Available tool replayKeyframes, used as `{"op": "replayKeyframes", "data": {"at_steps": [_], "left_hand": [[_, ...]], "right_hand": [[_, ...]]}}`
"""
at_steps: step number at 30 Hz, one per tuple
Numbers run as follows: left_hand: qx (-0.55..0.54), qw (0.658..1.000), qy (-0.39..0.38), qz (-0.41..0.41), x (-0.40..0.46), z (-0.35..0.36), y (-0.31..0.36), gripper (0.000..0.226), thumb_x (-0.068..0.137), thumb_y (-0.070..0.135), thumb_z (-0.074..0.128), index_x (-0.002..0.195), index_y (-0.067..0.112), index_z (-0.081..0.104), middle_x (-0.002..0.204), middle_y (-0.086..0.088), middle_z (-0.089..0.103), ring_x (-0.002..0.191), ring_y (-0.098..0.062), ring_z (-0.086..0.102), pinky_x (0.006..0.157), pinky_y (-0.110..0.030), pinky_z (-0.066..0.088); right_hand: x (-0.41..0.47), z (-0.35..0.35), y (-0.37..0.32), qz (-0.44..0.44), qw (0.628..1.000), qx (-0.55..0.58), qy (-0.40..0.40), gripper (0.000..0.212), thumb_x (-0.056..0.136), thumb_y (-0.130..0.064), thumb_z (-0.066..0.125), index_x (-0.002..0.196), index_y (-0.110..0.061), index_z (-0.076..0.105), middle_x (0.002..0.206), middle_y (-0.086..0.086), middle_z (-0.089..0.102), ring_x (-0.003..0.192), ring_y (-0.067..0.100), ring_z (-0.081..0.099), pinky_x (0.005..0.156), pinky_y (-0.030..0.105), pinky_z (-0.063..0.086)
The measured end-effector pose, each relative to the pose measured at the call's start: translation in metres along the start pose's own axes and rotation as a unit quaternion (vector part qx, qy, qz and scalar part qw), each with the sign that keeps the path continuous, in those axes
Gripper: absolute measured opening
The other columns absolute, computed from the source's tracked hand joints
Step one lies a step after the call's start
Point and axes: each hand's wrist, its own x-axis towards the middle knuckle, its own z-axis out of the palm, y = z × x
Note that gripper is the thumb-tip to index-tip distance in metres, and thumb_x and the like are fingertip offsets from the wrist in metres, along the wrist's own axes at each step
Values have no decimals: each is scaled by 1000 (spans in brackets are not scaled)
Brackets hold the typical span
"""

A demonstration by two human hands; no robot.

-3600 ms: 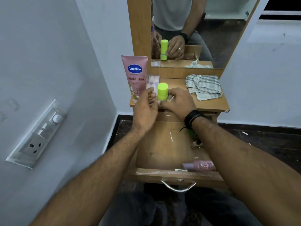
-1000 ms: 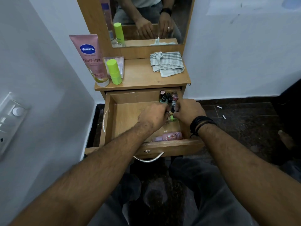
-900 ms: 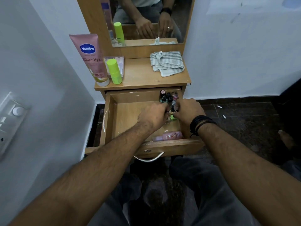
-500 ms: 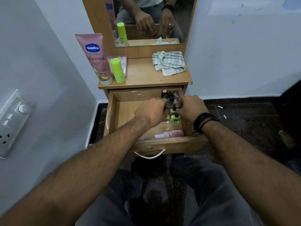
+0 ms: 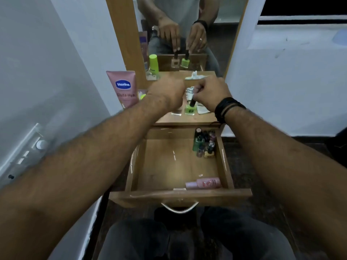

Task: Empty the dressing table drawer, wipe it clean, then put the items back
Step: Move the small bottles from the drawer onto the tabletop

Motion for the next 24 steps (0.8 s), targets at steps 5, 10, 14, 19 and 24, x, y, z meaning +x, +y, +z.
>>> {"op": "replayKeyframes", "data": {"at_steps": [5,10,14,19,24], "left_hand": [[34,999,8,-27,46,-3,-14,23,91,11,67,113,10,68,92,-10,51,83,-29,53,69,-40,47],[55,998,15,-31,76,9,-22,25,91,6,65,116,5,66,114,-17,63,106,-37,62,70,-43,44],[61,997,13,-45,89,14,-28,28,91,6,65,119,7,64,110,-15,60,100,-34,61,72,-48,50],[57,997,-2,-45,98,22,-38,26,91,5,67,116,6,64,108,-15,59,101,-36,61,78,-52,54],[44,998,1,-48,107,31,-47,22,91,10,69,112,8,64,97,-11,53,91,-32,59,74,-50,55]], "right_hand": [[51,16,-10,-14,998,4,54,14,86,-12,63,88,-15,77,95,4,74,98,22,65,84,32,54],[84,43,-9,-31,998,-19,56,15,91,-16,61,91,-17,75,98,5,73,98,25,65,77,29,49],[99,58,-4,-39,997,-39,58,16,92,-19,60,98,-20,75,103,5,74,102,27,64,78,26,43],[107,69,-1,-37,998,-35,46,15,93,-21,61,98,-20,74,103,4,73,100,24,65,84,31,51],[110,77,-2,-47,997,-24,51,12,94,-20,61,96,-19,73,98,1,71,96,20,64,78,28,47]]}}
